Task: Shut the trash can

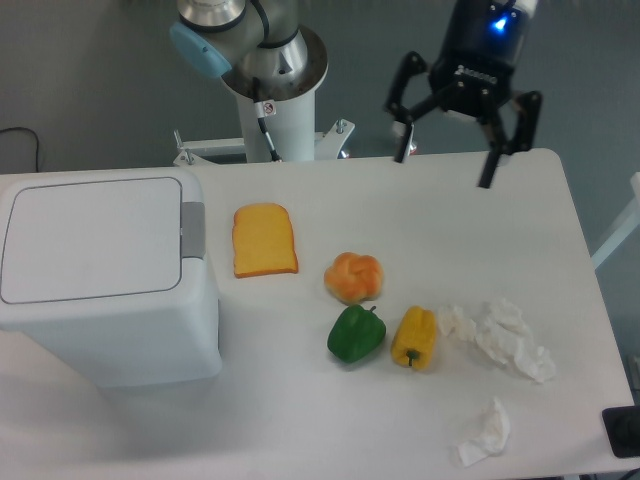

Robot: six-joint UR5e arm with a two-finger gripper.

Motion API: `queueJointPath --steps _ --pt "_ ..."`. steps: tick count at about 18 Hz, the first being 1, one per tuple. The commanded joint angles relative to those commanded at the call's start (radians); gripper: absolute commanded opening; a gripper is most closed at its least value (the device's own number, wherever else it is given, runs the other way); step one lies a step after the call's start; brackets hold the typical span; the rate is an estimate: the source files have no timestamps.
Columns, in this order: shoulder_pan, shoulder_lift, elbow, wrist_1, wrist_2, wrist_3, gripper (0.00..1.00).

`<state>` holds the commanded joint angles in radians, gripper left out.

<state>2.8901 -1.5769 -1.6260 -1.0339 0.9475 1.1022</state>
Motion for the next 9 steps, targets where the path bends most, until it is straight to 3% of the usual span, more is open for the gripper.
queueJointPath --steps 6,9 --pt "-0.077 0.000 -0.025 0.002 0.262 0.328 1.00" --pt "-0.077 0.003 -0.029 -0.006 0.348 0.448 1.00"
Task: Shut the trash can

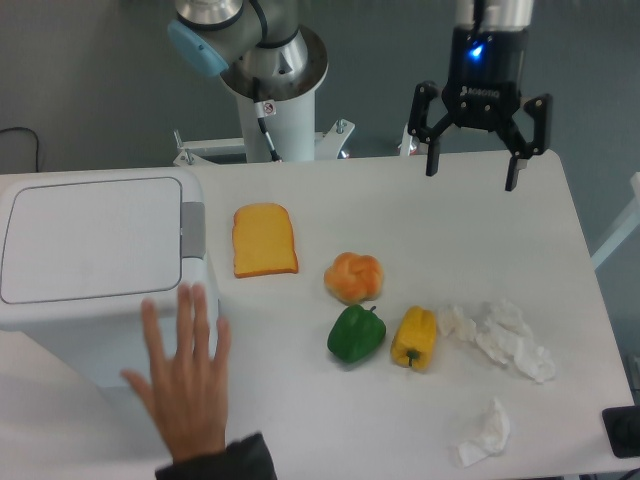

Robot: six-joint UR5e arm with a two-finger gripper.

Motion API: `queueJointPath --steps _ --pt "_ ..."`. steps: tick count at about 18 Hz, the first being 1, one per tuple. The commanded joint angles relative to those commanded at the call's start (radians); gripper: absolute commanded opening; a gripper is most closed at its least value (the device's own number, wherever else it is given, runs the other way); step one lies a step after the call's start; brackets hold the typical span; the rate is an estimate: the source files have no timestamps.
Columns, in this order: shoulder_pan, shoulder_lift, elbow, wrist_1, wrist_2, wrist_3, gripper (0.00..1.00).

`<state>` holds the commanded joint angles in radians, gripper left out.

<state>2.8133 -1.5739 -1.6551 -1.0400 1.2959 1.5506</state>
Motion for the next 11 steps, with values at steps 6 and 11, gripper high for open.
queueJointPath --steps 6,11 --pt "-0.021 0.002 -0.009 -0.031 0.175 0.178 1.00" --pt "-0.011 -0.002 -0.011 -0.031 0.212 0.229 1.00"
